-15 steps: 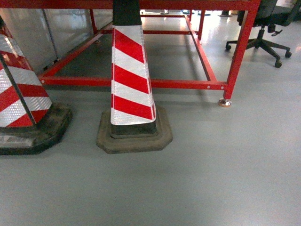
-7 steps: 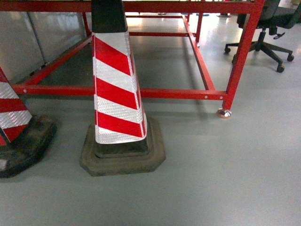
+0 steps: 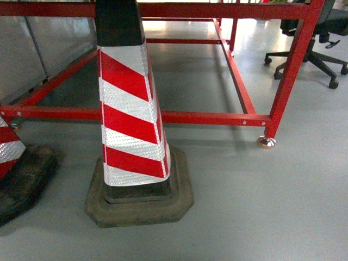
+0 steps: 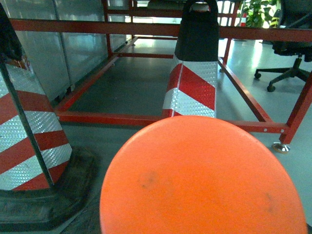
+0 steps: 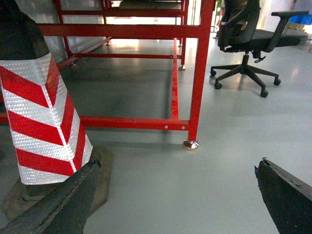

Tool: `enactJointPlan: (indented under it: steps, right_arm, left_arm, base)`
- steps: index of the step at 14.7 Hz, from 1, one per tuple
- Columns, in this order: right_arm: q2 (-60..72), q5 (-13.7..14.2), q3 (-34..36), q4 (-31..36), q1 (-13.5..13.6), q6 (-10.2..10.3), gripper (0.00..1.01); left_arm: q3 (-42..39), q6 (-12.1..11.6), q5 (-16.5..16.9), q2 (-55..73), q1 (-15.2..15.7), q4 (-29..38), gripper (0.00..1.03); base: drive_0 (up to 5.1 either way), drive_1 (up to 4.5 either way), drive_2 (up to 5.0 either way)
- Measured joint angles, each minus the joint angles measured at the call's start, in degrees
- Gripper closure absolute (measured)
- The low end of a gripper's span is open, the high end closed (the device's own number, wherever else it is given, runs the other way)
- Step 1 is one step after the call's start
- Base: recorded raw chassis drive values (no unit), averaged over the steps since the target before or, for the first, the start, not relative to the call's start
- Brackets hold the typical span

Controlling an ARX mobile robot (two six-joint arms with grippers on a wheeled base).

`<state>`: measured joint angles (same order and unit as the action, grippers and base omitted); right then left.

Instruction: Pick capacitor and pack into box

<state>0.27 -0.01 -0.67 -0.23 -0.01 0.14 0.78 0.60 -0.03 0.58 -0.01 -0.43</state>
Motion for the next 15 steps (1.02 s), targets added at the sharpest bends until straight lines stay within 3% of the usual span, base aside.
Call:
enactJointPlan:
  steps: [15]
  right_arm:
    - [0.00, -0.02, 0.00, -0.09, 0.00, -0.04, 0.03]
  left_arm:
    - [0.00, -0.04, -0.02, 0.00, 0.00, 0.02, 0.59]
  base:
    - [0.0, 0.00, 0.0]
